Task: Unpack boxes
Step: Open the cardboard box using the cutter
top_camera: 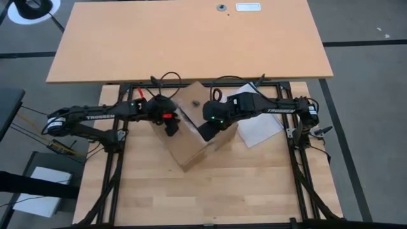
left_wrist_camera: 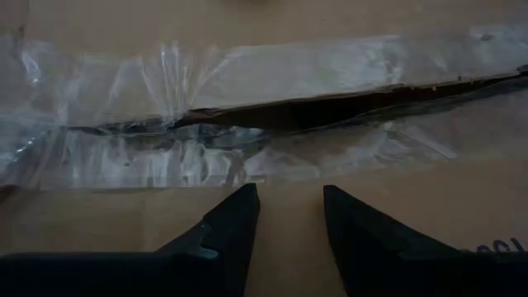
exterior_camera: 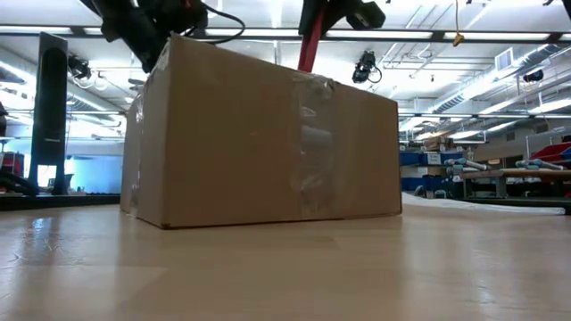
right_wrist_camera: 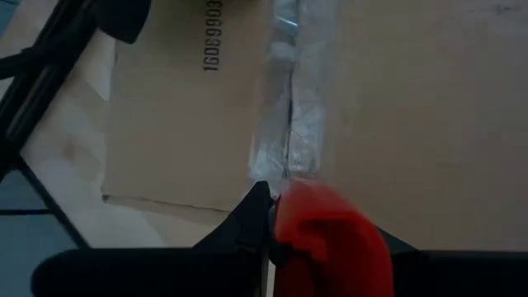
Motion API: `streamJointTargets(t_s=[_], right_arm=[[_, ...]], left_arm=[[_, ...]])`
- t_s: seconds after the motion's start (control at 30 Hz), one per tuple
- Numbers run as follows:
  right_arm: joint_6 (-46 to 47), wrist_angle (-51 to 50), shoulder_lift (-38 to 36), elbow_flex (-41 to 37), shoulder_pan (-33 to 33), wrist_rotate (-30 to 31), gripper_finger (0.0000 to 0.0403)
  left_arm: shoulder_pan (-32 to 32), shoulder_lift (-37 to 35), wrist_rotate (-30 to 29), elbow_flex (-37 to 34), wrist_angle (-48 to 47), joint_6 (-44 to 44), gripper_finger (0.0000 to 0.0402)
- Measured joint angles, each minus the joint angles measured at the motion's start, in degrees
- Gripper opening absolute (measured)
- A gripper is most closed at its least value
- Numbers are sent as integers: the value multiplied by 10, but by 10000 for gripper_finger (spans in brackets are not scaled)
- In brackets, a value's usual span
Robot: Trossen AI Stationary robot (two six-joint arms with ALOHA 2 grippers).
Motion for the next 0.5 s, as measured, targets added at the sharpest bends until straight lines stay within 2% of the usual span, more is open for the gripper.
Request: streamJointTargets(t_s=[0.17,0.33,0.5], right_arm=[[16,-2,0,0,8,-29,58],[29,-20,-10,1,11,-55,58],[29,-18,-15,1,10,-56,58]], left_arm=[[0,19,24,1,9,2,156],[1,33,9,1,-1,12,156],[3,36,16,1,3,15,156]])
